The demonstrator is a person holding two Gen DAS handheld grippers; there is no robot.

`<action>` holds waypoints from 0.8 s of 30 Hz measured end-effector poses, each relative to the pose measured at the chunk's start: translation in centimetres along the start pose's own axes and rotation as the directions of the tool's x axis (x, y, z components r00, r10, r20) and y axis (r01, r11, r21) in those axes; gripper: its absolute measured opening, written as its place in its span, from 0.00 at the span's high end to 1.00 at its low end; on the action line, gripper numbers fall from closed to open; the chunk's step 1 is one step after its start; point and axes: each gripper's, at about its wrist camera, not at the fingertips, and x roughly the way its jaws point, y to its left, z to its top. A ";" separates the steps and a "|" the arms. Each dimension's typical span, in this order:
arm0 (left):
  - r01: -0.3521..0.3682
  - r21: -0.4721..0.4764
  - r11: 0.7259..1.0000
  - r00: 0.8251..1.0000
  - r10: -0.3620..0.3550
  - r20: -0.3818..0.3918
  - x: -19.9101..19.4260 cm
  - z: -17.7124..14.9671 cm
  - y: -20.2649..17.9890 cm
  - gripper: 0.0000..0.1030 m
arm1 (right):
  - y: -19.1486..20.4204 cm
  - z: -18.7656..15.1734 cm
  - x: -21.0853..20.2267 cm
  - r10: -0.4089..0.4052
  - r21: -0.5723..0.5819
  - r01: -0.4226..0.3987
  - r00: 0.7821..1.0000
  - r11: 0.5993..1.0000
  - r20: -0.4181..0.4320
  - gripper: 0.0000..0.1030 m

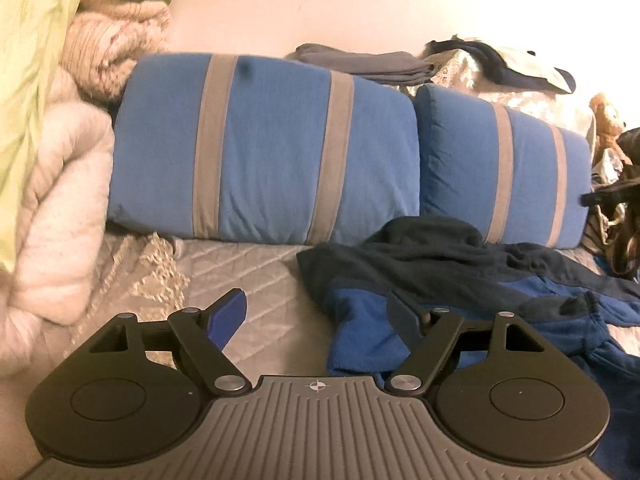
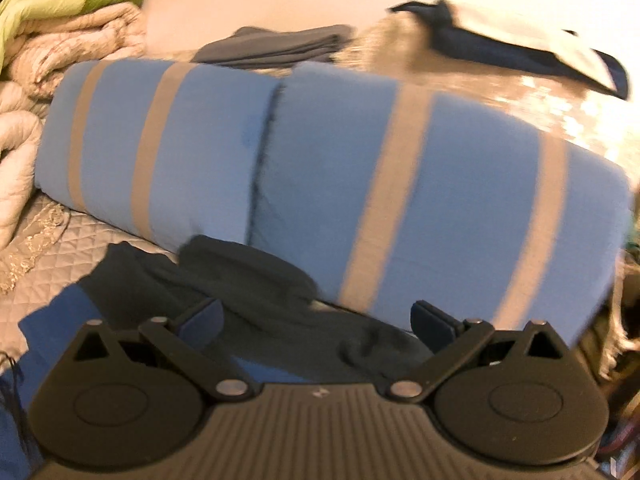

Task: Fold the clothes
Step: 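Open the left gripper and withdraw both grippers from the jacket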

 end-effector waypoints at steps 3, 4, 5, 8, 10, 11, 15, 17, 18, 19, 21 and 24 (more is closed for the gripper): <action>0.001 0.022 1.000 1.000 -0.001 0.002 -0.6 1.1 -0.7 0.25 | -3.7 -1.3 -3.0 -0.028 0.032 0.028 1.000 0.999 0.009 0.00; 0.001 0.028 1.000 1.000 -0.001 0.004 -0.8 1.6 -1.0 0.25 | -4.9 -1.7 -4.0 -0.030 0.042 0.030 0.999 0.999 0.014 0.00; 0.001 0.033 0.999 1.000 -0.002 0.006 -0.9 2.0 -1.2 0.25 | -6.1 -2.0 -4.9 -0.036 0.057 0.035 0.999 0.998 0.018 0.00; 0.003 0.052 0.999 1.000 -0.003 0.014 -1.3 3.6 -2.1 0.25 | -9.4 -2.8 -7.2 -0.073 0.102 0.071 0.997 0.992 0.018 0.00; 0.009 0.067 0.998 1.000 -0.010 0.018 -1.5 4.7 -2.7 0.25 | -11.3 -3.3 -8.4 -0.096 0.133 0.092 0.995 0.987 0.018 0.00; 0.015 0.075 0.997 1.000 -0.016 0.020 -1.6 5.3 -3.1 0.25 | -12.2 -3.5 -8.9 -0.106 0.146 0.102 0.994 0.984 0.019 0.00; 0.048 0.108 0.993 0.999 -0.050 0.014 -1.7 7.9 -4.6 0.25 | -15.6 -4.2 -10.6 -0.166 0.197 0.161 0.986 0.967 0.007 0.00; 0.054 0.114 0.992 0.998 -0.056 0.015 -1.9 9.0 -5.2 0.25 | -17.3 -4.4 -11.3 -0.180 0.243 0.177 0.984 0.954 -0.008 0.00; 0.060 0.116 0.991 0.998 -0.062 0.015 -2.1 9.6 -5.6 0.25 | -18.3 -4.6 -11.8 -0.187 0.271 0.184 0.982 0.945 -0.012 0.00; 0.066 0.121 0.990 0.998 -0.068 0.015 -2.3 10.2 -6.0 0.25 | -19.2 -4.6 -12.2 -0.194 0.291 0.189 0.981 0.938 -0.013 0.00; 0.074 0.143 0.987 0.997 -0.075 0.008 -2.6 11.5 -6.8 0.25 | -20.7 -4.7 -13.1 -0.207 0.317 0.201 0.978 0.927 -0.013 0.00; 0.074 0.167 0.983 0.997 -0.078 0.021 -3.2 13.1 -7.9 0.25 | -22.9 -4.8 -14.7 -0.228 0.345 0.216 0.974 0.913 -0.006 0.00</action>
